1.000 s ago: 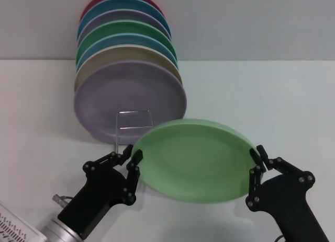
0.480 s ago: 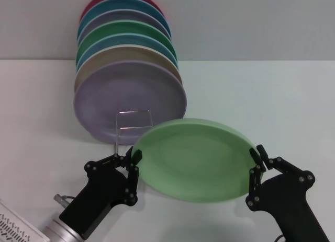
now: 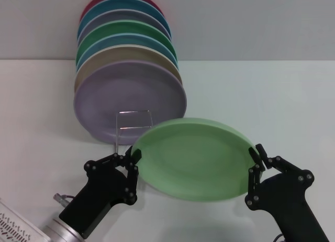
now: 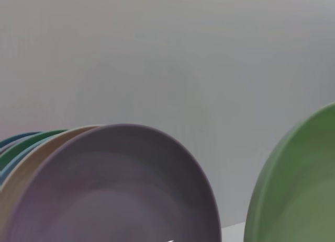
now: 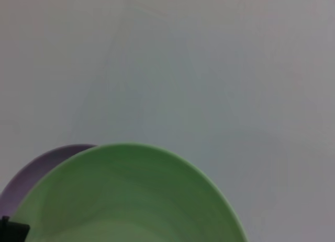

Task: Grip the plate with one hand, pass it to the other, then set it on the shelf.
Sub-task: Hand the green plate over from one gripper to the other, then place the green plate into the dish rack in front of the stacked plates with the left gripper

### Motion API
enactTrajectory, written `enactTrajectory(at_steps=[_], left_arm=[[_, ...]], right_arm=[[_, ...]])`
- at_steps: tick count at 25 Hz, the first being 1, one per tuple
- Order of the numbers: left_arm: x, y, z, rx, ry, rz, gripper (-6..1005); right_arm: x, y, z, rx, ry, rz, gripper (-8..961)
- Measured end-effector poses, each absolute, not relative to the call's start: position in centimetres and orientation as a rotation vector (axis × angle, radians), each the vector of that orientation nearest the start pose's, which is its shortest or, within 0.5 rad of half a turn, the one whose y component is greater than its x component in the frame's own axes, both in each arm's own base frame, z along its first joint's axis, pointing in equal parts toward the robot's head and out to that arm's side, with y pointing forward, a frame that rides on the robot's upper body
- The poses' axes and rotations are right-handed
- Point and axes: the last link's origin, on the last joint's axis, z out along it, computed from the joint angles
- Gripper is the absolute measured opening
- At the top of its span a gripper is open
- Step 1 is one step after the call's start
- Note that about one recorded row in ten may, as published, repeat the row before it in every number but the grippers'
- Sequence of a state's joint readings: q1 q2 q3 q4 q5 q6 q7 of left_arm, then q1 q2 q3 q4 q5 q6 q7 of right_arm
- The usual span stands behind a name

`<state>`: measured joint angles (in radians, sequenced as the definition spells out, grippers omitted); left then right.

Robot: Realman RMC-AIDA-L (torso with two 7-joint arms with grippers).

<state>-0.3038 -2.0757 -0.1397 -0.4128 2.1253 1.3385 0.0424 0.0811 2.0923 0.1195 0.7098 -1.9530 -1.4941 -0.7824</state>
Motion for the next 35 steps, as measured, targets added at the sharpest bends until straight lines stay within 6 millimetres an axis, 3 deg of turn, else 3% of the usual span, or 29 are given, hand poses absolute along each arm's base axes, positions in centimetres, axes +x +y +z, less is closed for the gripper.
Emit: enactTrajectory(at_steps=[16,19,26,31,35], left_arm=[[-27.4,23.0,-9.7,-1.983,-0.383,-0.87,35],[-27.4,22.8,-9.3,-1.964,-0.376,-0.889,36],[-27.1,22.0,-7.0,-1.847,-0.365,-1.041,33],[-26.8,23.2,-4.6,-1.689,-0.32,-1.108,33],[-26.7,24.1,-3.9,-1.643,-0.301,-1.104,32]], right_arm=[[24.1,17.3,-9.8,-1.717,0.009,0.581,64],[24.0,17.0,-9.6,-1.709,0.0,0.605,151],[24.0,16.5,-9.2,-1.714,0.013,0.699,256],[24.1,16.7,-9.4,-1.736,0.002,0.698,284],[24.5,17.0,-9.4,-1.749,0.004,0.689,283]])
